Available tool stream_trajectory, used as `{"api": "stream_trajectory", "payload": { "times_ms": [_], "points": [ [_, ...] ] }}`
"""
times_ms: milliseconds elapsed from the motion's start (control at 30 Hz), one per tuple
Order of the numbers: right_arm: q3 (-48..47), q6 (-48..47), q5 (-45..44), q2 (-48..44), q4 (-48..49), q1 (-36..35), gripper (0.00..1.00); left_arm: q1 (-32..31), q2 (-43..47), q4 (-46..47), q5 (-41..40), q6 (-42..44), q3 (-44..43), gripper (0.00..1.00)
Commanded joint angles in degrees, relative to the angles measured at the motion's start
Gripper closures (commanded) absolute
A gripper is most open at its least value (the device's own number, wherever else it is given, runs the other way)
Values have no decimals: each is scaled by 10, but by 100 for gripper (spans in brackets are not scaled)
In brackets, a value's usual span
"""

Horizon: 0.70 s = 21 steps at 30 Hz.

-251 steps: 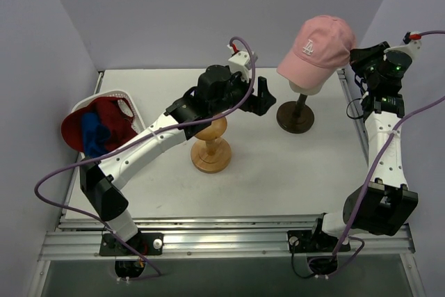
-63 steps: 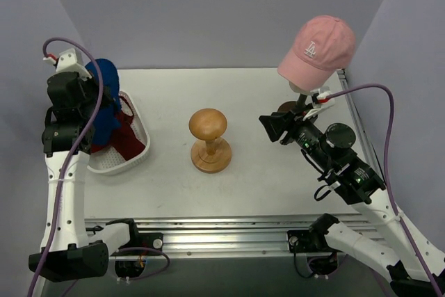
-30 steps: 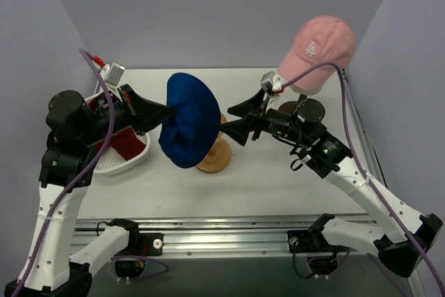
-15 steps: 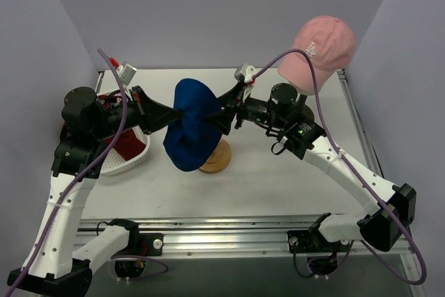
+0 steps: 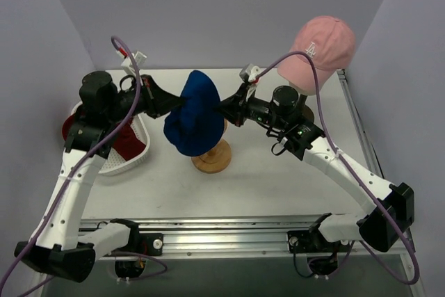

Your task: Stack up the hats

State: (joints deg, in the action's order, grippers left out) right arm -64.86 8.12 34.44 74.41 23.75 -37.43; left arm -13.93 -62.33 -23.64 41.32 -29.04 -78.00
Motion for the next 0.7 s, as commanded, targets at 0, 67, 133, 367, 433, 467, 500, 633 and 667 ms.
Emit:
{"api": "stream_trajectory", "payload": {
  "times_ms": [0, 67, 133, 367, 433, 467, 500, 633, 667],
  "points": [
    [1, 28, -42, -13, 45, 7, 100, -7, -41, 3, -72, 14, -40, 98],
    [-5, 32, -89, 1, 5, 15, 100, -14, -74, 11, -78, 7, -49, 98],
    [0, 45, -109, 6, -2, 23, 100, -29, -103, 16, -95, 10, -55, 98],
    [61, 96, -169, 14, -3, 56, 100, -48, -184, 5, -144, 28, -92, 98],
    [90, 109, -172, -4, 12, 66, 100, -57, -201, 10, -135, 30, -103, 98],
    [120, 112, -172, -10, 34, 67, 100, -62, -206, 11, -135, 33, -108, 98],
    [131, 116, -172, -15, 41, 67, 100, -66, -216, 7, -136, 35, -113, 98],
    [164, 134, -169, -25, 55, 66, 100, -80, -235, 13, -143, 39, -124, 95],
    [176, 140, -171, -30, 75, 64, 100, -83, -237, 18, -139, 38, -118, 93]
  ]
}}
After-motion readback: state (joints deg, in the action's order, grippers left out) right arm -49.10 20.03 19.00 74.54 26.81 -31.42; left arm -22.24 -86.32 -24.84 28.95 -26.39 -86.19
